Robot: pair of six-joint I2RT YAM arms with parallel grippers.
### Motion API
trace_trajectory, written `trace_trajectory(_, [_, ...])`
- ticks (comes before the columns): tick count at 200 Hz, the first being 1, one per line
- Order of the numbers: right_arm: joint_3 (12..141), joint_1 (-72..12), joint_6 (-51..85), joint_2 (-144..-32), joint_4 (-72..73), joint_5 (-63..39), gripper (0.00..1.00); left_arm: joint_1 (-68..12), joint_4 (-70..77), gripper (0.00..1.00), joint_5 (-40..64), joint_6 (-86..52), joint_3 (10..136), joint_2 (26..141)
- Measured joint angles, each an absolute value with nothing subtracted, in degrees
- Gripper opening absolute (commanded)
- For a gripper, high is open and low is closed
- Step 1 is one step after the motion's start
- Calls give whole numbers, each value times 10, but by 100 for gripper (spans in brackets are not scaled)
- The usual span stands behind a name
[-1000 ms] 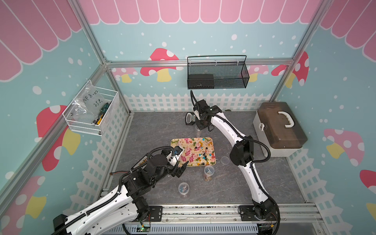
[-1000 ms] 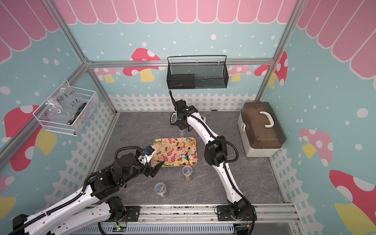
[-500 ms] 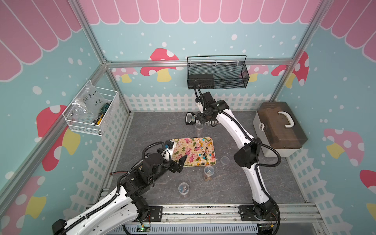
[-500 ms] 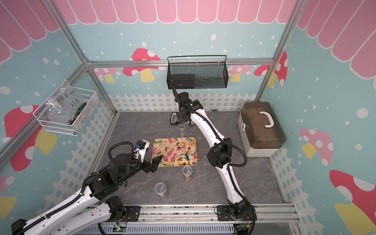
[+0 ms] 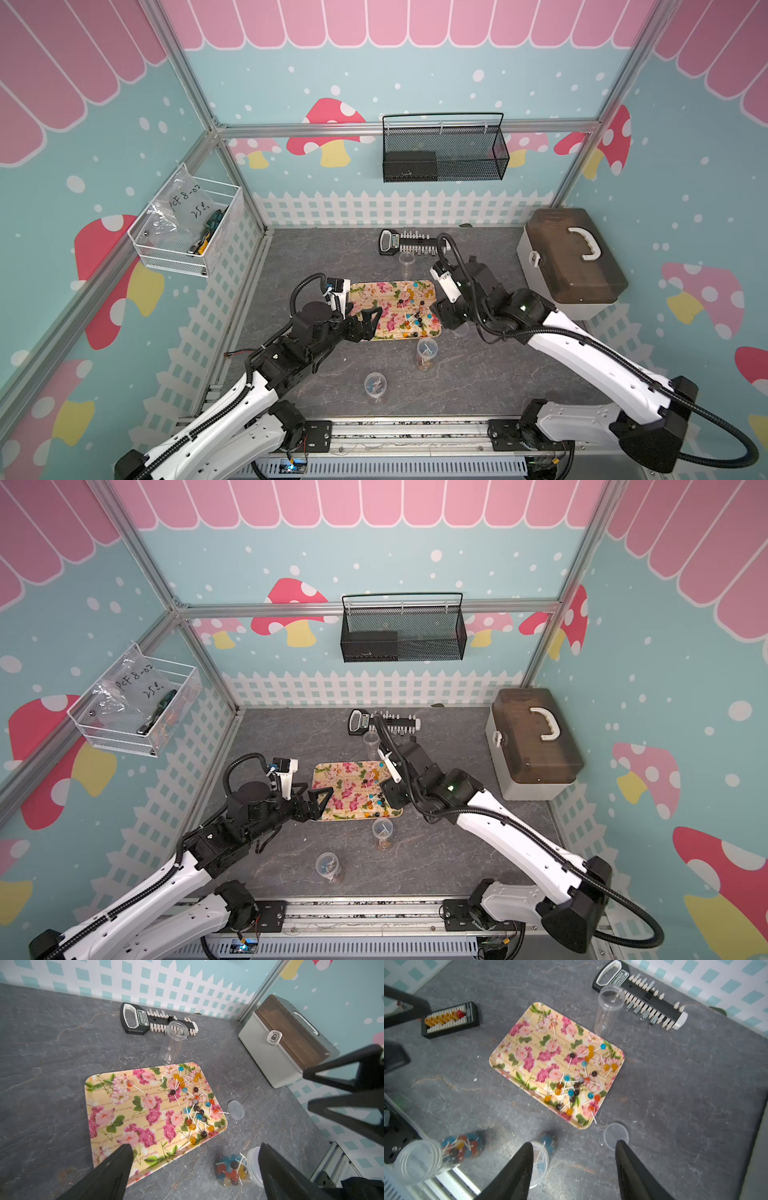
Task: Pour the candies out of the jar
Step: Pick up the jar from the center of the board.
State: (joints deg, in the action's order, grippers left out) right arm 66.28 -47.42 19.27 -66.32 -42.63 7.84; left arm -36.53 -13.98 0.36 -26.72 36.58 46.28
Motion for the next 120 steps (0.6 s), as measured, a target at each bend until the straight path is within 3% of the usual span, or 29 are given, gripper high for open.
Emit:
trace_trajectory(60, [559, -517, 247, -620, -394, 66, 73, -361, -122, 93, 21, -344, 352, 480])
trace_trajectory(120, [570, -530, 225, -667, -396, 35, 83, -361, -134, 94, -16, -372, 336, 422])
